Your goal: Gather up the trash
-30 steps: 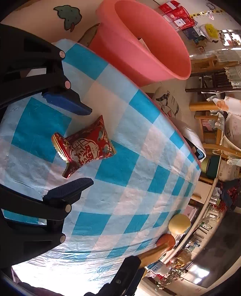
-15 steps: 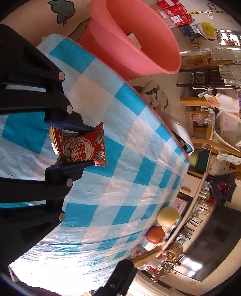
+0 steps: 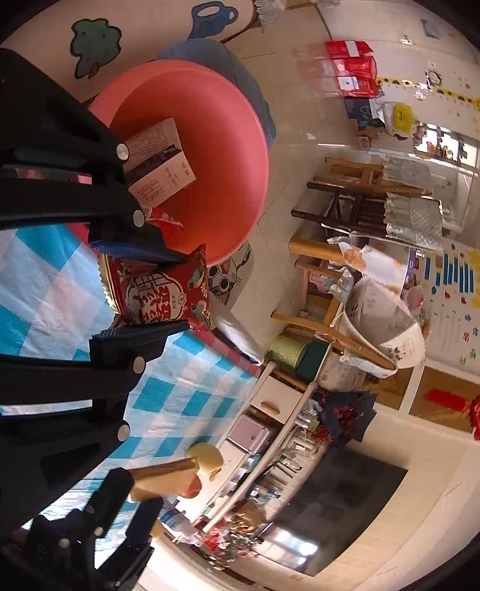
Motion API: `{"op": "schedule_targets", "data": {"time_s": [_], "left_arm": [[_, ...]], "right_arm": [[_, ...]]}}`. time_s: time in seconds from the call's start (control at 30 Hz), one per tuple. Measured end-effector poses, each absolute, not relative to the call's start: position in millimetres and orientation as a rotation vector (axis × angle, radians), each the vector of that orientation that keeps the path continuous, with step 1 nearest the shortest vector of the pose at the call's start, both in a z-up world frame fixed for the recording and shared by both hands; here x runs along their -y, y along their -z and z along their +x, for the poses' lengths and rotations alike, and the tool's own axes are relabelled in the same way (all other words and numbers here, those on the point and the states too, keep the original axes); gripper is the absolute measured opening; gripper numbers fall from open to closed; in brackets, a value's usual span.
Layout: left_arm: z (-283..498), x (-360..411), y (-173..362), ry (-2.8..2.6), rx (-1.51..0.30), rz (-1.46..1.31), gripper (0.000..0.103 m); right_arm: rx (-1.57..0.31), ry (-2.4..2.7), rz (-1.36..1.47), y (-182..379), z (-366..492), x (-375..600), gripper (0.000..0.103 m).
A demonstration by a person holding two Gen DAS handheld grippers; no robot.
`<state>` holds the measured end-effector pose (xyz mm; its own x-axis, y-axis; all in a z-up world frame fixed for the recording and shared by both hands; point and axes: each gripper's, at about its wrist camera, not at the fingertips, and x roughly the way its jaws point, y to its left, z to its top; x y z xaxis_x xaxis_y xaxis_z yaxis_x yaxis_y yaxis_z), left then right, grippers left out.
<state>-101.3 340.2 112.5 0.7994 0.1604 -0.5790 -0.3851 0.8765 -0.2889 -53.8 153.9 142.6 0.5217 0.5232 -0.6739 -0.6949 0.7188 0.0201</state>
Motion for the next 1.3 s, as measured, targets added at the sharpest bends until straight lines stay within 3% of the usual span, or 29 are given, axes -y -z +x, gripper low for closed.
{"op": "schedule_targets", "data": {"time_s": [0.37,0.43,0.47,0.57,0.6,0.73,1.07,1.3], "left_arm": [[-105,-454,-96,-0.407,-0.571,-0.593,0.032],[-100,-468,-88,-0.406,-0.587,-0.595,0.033],[-99,-475,-83,-0.405,-0.596,-0.602,0.034],[-98,-486,-70,-0.397,-0.619,-0.601,0.056],[-99,-487,-67,-0.404,-0.623,-0.589,0.071],[-107,-483,-68,-0.404,-0.585,-0.529,0.086],[-122,-441,-118,-0.406,-0.496,-0.356,0.099],[-138,-392,-159,-0.361,-0.432,-0.279,0.099]], "right_arm": [[-0.706,-0.934,-0.258,-137,-46,-298,0.064],[-0.717,-0.944,-0.271,-131,-41,-319,0.067],[-0.73,-0.941,-0.275,-127,-38,-326,0.073],[-0.775,-0.91,-0.225,-119,-32,-329,0.076],[-0.782,-0.906,-0.194,-118,-31,-324,0.077],[-0.76,-0.829,-0.178,-117,-35,-297,0.088],[-0.752,-0.62,-0.186,-129,-46,-208,0.089],[-0.714,-0.493,-0.137,-153,-64,-138,0.089]]}}
